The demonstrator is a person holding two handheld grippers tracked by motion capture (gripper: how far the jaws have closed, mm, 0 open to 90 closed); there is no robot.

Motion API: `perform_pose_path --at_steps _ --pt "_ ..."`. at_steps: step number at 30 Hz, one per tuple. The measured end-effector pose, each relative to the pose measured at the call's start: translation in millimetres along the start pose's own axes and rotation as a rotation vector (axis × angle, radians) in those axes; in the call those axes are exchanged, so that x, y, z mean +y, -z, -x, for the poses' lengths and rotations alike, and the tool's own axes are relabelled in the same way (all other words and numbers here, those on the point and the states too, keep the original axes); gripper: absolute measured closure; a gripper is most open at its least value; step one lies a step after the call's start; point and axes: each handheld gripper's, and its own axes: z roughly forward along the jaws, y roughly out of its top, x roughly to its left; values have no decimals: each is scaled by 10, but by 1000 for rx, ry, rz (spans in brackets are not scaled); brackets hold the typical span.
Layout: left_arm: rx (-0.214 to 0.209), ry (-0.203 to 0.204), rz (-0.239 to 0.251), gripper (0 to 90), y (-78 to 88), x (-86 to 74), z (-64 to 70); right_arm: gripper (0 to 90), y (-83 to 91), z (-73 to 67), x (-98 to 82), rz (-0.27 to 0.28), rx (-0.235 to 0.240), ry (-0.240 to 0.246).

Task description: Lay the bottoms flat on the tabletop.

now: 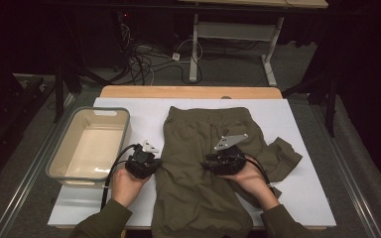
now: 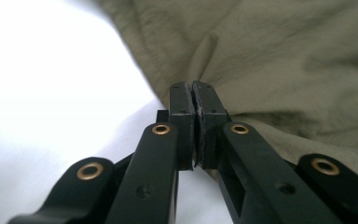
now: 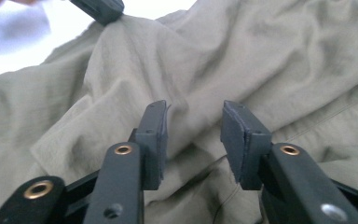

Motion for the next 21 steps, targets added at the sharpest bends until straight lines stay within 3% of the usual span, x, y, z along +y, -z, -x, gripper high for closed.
perform_pose_path --at_steps 4,5,7,10,11,12,16,19,21 --pt "-39 10 30 852 -10 -3 -41 576 139 -64 20 31 34 8" --pt "-72 11 52 834 -11 -11 -51 570 170 -95 18 35 48 15" --pt "-90 15 69 720 1 -25 -56 564 226 -185 3 34 63 35" --pt "-132 -29 94 536 21 -48 -44 561 267 -343 -24 39 119 58" --pt "-170 -38 97 493 23 -58 -48 558 257 -398 -33 34 137 78" --pt "-203 -40 102 441 26 -62 -54 558 238 -468 -40 17 148 101" --pt "-249 -46 139 345 55 -72 -60 557 172 -673 -56 2 205 131" --pt "-268 -50 147 273 51 -73 -63 537 35 -837 -84 -61 228 201" --pt "-279 -57 143 227 41 -74 -59 512 -81 -893 -121 -117 215 234"
